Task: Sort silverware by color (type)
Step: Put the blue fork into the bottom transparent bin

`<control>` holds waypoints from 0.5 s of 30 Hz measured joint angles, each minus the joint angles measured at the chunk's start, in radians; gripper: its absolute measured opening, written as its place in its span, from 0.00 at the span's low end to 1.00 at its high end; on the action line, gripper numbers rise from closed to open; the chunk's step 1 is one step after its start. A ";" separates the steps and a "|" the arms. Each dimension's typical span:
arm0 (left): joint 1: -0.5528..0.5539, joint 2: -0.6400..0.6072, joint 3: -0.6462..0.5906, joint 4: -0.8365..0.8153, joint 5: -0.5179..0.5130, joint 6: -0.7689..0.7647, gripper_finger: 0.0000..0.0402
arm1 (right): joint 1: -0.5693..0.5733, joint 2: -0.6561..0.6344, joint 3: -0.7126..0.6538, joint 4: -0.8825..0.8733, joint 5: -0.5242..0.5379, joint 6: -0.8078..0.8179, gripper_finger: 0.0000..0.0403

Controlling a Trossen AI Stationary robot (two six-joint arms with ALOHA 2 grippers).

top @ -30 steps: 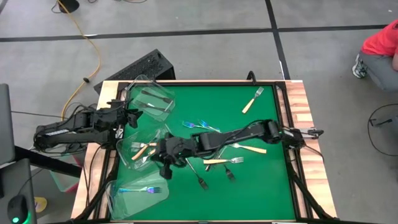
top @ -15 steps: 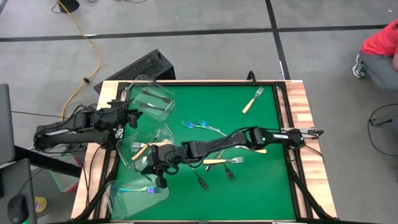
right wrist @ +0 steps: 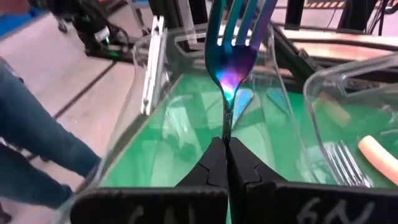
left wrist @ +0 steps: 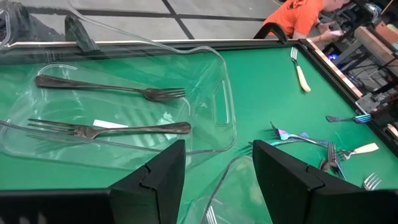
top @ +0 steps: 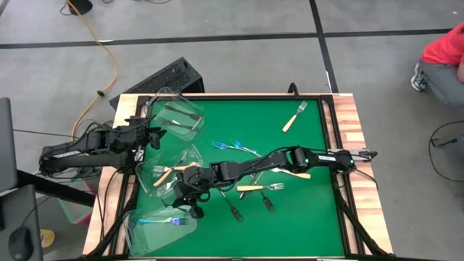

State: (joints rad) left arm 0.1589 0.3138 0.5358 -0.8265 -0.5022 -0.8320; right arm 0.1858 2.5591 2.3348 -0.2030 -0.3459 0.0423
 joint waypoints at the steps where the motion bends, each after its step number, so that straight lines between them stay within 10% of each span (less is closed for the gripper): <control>1: 0.000 0.000 0.000 0.000 0.000 0.001 0.43 | -0.001 0.000 0.000 -0.005 0.000 -0.014 0.01; 15: 0.000 0.000 0.000 0.000 -0.002 0.000 0.43 | -0.019 0.050 0.003 0.009 0.006 -0.068 0.01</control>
State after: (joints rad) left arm 0.1588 0.3138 0.5358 -0.8261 -0.5037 -0.8323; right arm 0.1669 2.6091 2.3379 -0.1937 -0.3403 -0.0255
